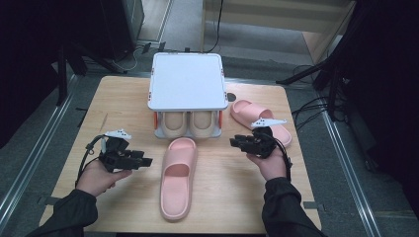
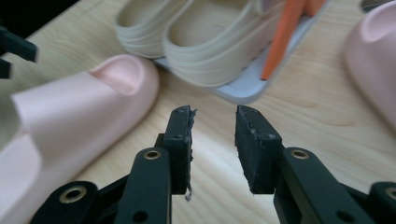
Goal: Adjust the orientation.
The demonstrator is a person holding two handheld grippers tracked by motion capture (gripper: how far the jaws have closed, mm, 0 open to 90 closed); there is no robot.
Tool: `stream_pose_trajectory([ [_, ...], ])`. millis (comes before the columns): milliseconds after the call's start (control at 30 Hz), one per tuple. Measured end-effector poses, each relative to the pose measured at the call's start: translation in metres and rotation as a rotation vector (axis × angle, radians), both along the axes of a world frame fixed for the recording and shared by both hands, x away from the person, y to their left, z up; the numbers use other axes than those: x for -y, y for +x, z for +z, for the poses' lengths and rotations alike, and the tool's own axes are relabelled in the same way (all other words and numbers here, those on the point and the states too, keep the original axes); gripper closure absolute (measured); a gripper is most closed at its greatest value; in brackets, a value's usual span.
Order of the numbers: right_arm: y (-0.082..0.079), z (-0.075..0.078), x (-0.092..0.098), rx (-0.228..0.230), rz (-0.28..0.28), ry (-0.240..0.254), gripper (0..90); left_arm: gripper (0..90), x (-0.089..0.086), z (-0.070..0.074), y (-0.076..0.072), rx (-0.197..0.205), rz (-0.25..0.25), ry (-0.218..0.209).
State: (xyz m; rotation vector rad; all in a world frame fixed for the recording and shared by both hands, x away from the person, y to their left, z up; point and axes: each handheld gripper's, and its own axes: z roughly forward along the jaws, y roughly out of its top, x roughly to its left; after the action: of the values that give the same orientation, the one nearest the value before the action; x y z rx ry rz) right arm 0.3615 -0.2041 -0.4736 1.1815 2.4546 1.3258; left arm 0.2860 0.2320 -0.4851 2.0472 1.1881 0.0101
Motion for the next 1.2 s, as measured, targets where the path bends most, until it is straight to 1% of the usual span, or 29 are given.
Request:
stream_pose_trajectory([
  [33,0.002,0.0,0.002,0.001,-0.004,-0.01,67.2,45.2,0.0,0.0,0.0,-0.001,-0.004,-0.001],
  [133,0.01,-0.002,0.014,-0.005,-0.031,-0.003,66.9,44.8,0.001,0.0,0.0,-0.002,-0.006,-0.001],
  [200,0.017,-0.004,0.023,-0.008,-0.047,-0.011,66.0,44.7,0.001,0.0,0.0,-0.003,-0.003,0.002],
  [267,0.023,-0.006,0.031,-0.025,-0.05,-0.015,66.0,44.5,0.001,-0.001,-0.001,-0.004,-0.004,0.005],
  [300,0.026,-0.008,0.034,-0.033,-0.058,-0.024,66.3,44.6,0.001,-0.001,-0.002,0.001,-0.004,0.007],
  [367,0.031,-0.01,0.043,-0.043,-0.078,-0.019,66.4,44.6,0.002,0.0,-0.004,0.01,-0.01,0.006],
  [400,0.034,-0.011,0.047,-0.043,-0.092,-0.022,66.4,44.6,0.002,0.0,-0.005,0.013,-0.011,0.007],
  [467,0.039,-0.013,0.055,-0.041,-0.113,-0.012,66.3,44.6,0.002,0.0,-0.006,0.014,-0.01,0.008],
  [533,0.044,-0.013,0.062,-0.041,-0.134,-0.005,65.4,44.6,0.002,0.0,-0.008,0.008,-0.009,0.008],
  [600,0.049,-0.013,0.068,-0.034,-0.153,-0.006,63.6,44.6,0.001,-0.001,-0.01,0.01,-0.005,0.015],
  [633,0.052,-0.013,0.07,-0.033,-0.156,-0.009,62.6,44.6,0.0,0.0,-0.011,0.009,-0.001,0.011],
  [733,0.06,-0.016,0.076,-0.037,-0.179,-0.023,60.6,44.6,-0.002,0.001,-0.015,0.026,0.001,0.001],
  [833,0.065,-0.018,0.078,-0.034,-0.197,-0.026,58.0,44.6,-0.002,0.001,-0.017,0.024,0.004,0.005],
  [900,0.07,-0.021,0.078,-0.032,-0.198,-0.039,56.8,44.6,-0.003,0.0,-0.018,0.02,0.005,0.008],
  [933,0.073,-0.023,0.077,-0.038,-0.195,-0.048,56.6,44.5,-0.003,0.0,-0.018,0.012,0.003,-0.002],
  [1000,0.078,-0.027,0.077,-0.033,-0.204,-0.068,57.1,44.5,-0.003,0.0,-0.019,0.003,0.003,-0.026],
  [1033,0.081,-0.029,0.077,-0.03,-0.212,-0.071,58.9,44.4,-0.003,0.0,-0.019,0.003,-0.003,-0.027],
  [1133,0.087,-0.033,0.078,-0.054,-0.225,-0.044,59.7,44.3,-0.001,-0.001,-0.02,-0.009,-0.007,-0.031],
  [1200,0.091,-0.037,0.076,-0.069,-0.216,-0.044,59.9,44.1,-0.001,-0.002,-0.02,-0.012,-0.007,-0.023],
])
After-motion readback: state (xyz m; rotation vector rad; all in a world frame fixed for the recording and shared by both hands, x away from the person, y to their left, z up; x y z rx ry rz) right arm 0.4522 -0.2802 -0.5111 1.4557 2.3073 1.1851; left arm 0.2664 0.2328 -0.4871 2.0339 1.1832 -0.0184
